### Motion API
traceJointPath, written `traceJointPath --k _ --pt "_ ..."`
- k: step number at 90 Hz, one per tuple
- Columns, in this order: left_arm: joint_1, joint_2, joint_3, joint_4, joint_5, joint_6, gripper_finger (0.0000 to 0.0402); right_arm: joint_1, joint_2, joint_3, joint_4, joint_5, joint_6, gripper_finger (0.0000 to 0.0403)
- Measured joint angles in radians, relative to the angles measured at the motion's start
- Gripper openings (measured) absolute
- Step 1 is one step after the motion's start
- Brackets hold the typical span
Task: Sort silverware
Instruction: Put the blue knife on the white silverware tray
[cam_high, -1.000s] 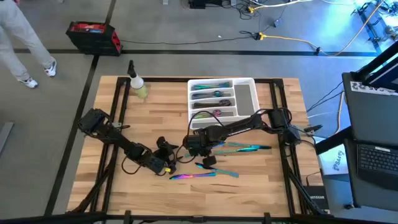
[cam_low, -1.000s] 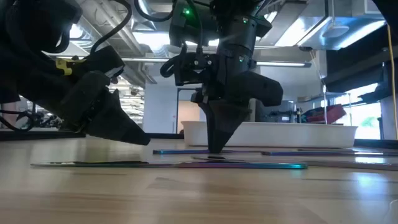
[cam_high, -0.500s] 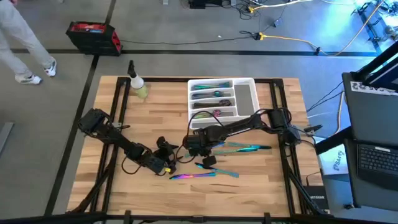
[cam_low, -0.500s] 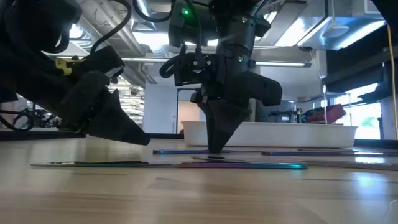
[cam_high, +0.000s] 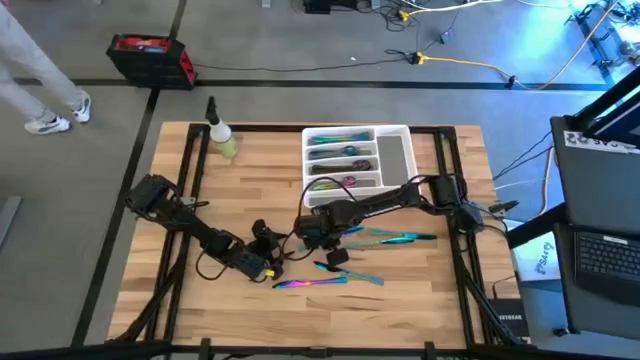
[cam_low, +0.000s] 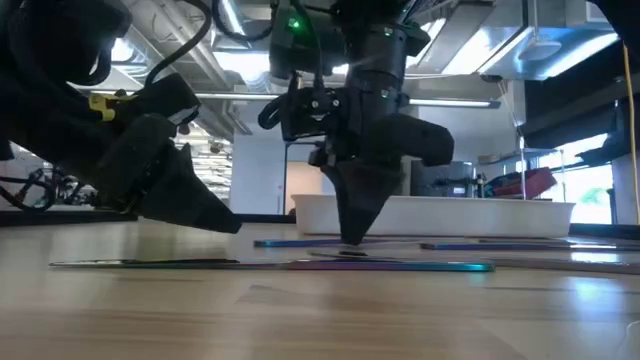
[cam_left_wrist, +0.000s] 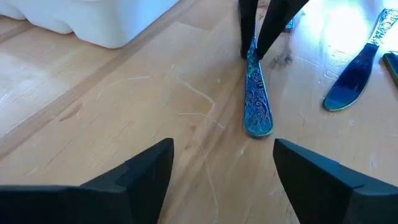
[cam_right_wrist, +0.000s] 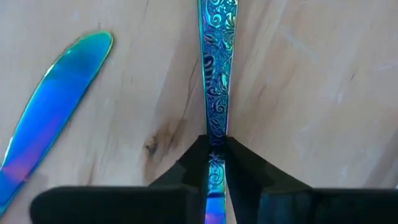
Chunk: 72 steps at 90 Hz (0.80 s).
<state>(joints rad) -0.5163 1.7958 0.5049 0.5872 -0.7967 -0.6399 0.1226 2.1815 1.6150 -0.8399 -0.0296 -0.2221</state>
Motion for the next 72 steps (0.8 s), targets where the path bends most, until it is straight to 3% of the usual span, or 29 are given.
traceJointPath --k 72 --pt "0.000 0.000 0.000 -0.001 0.000 -0.007 0.0263 -0.026 -0.096 0.003 -0.044 -0.020 0.033 0.0030"
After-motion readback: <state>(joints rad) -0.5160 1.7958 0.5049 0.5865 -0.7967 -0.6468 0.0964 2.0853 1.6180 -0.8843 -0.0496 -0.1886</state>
